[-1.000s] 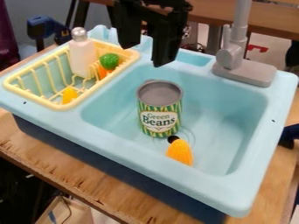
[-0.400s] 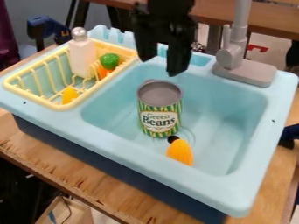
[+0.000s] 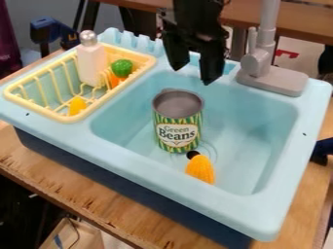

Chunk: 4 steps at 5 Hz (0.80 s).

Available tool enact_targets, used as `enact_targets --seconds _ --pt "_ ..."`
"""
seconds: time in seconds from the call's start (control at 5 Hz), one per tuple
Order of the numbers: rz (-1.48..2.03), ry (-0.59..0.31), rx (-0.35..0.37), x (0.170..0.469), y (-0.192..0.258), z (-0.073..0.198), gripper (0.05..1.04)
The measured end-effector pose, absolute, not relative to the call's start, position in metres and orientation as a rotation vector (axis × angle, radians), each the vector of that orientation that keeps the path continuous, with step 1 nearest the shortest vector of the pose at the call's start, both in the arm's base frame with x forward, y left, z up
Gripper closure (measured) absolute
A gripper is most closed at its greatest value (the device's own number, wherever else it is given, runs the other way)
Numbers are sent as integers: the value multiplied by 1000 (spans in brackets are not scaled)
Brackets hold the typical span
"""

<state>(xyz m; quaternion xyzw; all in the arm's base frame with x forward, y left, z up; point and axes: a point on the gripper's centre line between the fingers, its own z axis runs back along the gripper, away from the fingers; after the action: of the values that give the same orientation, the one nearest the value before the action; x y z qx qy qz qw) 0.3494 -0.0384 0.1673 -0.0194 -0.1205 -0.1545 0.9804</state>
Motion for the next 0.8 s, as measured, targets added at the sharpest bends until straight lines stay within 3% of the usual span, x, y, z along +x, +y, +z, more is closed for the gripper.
enact_targets --seconds 0.8 --pt "-140 -250 -46 362 -37 141 84"
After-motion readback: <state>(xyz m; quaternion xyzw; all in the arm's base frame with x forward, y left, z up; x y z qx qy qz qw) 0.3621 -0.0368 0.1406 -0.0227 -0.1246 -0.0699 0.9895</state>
